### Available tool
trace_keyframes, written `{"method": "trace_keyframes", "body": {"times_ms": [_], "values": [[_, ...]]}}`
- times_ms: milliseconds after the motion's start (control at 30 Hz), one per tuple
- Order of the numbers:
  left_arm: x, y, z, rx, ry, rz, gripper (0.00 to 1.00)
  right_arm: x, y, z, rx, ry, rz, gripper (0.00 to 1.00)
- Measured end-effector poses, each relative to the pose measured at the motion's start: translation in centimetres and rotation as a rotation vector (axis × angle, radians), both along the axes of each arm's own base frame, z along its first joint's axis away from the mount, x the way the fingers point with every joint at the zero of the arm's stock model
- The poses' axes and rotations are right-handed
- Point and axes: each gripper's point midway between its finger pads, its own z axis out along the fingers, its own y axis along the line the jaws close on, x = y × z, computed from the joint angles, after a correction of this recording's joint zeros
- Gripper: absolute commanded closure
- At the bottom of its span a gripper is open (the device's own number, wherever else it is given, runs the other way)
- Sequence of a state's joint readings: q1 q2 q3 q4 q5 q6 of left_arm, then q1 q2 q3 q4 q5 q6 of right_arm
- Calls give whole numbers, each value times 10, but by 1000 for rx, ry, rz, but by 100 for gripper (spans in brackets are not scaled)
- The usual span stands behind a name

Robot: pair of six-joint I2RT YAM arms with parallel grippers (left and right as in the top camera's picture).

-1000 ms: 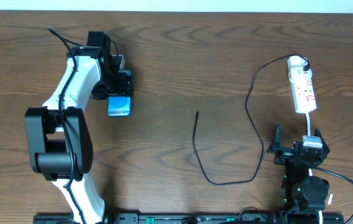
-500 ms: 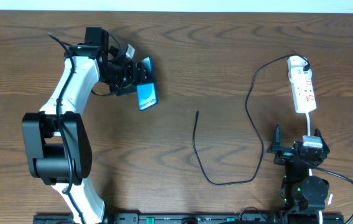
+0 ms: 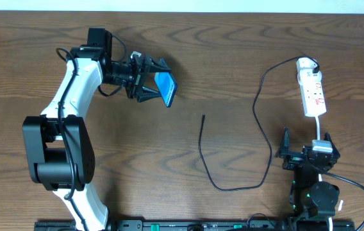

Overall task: Plug charger to phone and switch on socket
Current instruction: 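Lift the phone with the left gripper and tilt it upright, then hold the blue phone raised and still in the left gripper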

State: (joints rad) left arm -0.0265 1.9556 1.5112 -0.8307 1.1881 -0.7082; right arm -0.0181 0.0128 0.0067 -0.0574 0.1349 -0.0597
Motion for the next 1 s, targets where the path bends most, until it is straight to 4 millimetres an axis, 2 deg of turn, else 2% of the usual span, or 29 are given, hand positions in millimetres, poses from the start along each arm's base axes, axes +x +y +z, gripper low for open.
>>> {"method": "trace_keyframes", "body": {"times_ms": [267, 533, 1000], "values": [[-6, -10, 27, -176, 148, 15, 93, 0, 0, 0, 0, 0, 0, 1], [-13, -12, 34, -224, 280, 34, 93, 0, 0, 0, 0, 0, 0, 1], [-14, -13, 38, -246, 310, 36, 92, 0, 0, 0, 0, 0, 0, 1]]}}
